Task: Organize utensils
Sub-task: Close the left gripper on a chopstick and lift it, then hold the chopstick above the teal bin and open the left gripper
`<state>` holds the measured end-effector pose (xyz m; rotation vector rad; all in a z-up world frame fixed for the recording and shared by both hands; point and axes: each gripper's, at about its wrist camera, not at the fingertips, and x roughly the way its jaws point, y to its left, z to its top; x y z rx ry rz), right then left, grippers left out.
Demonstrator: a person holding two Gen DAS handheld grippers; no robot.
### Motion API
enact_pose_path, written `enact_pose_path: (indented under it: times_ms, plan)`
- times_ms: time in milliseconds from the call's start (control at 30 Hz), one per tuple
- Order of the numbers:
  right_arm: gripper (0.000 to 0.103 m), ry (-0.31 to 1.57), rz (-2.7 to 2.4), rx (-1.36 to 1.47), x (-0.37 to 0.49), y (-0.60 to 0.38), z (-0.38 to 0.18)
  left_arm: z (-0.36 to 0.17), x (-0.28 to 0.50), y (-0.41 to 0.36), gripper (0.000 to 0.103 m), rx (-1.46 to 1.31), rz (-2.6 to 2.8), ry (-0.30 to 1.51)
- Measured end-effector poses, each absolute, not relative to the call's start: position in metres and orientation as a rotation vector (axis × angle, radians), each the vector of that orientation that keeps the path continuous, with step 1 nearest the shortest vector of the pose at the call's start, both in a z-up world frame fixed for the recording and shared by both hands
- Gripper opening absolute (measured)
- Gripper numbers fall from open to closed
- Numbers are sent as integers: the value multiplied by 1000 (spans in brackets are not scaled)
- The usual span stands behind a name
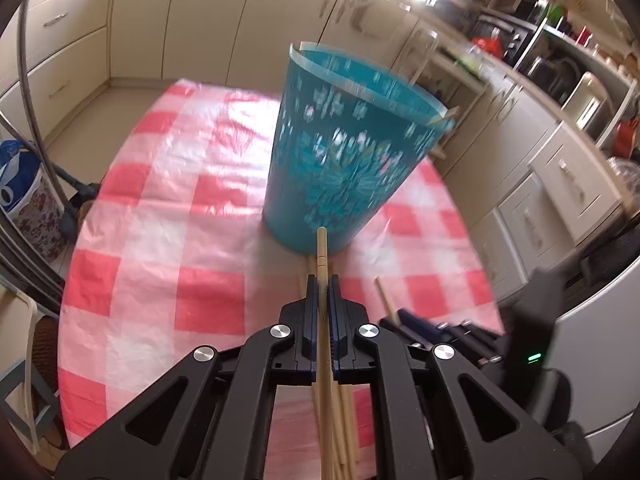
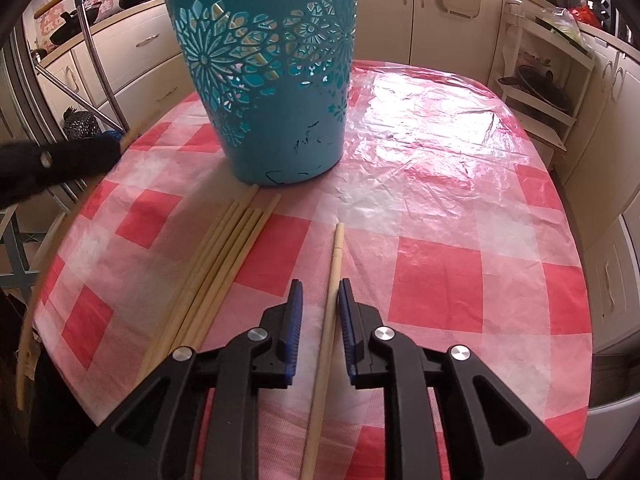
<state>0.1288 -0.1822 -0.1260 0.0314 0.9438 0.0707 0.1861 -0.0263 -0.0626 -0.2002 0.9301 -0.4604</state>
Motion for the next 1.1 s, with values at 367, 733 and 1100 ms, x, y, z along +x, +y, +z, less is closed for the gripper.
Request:
enact_pose_path:
  times_ms: [367, 733, 1100]
  plan:
    - [23, 940, 75, 25, 128, -180, -126, 50, 196, -15, 5, -313, -517, 622]
    - [30, 929, 87, 19, 128, -177, -127, 109, 255, -46, 5, -370, -353, 192]
    - [36, 933, 103, 48, 132, -179, -126, 71, 300, -71, 5, -286, -231, 243]
